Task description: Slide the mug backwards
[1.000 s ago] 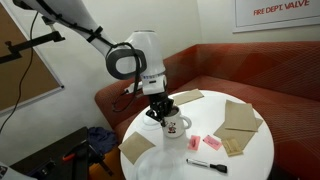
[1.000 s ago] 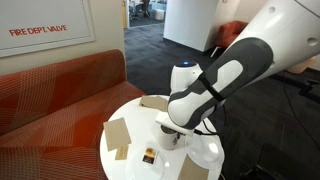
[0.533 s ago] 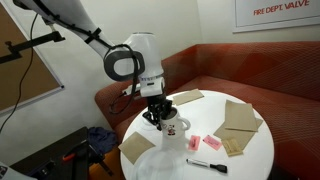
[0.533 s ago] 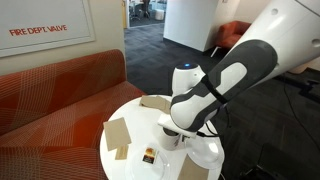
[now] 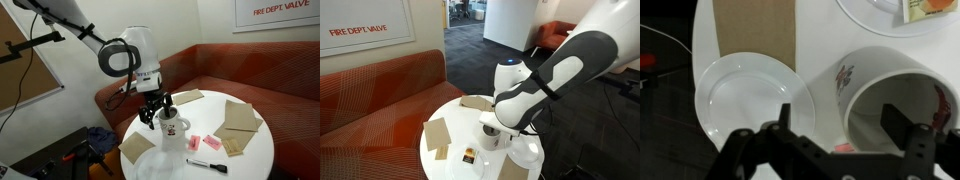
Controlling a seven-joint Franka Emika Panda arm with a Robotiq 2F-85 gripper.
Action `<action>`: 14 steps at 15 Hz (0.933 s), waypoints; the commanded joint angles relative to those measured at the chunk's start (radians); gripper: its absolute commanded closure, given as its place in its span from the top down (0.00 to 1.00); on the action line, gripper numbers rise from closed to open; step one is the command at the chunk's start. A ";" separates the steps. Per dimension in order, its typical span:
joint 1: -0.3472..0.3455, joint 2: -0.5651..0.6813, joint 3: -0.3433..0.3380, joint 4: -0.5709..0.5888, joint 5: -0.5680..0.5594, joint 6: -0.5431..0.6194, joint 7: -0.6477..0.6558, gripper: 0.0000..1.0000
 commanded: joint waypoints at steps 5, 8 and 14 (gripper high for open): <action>-0.005 -0.179 -0.015 -0.137 -0.095 0.034 0.020 1.00; -0.033 -0.249 -0.016 -0.160 -0.147 0.021 -0.019 1.00; -0.142 -0.337 0.029 -0.118 -0.144 -0.058 -0.276 1.00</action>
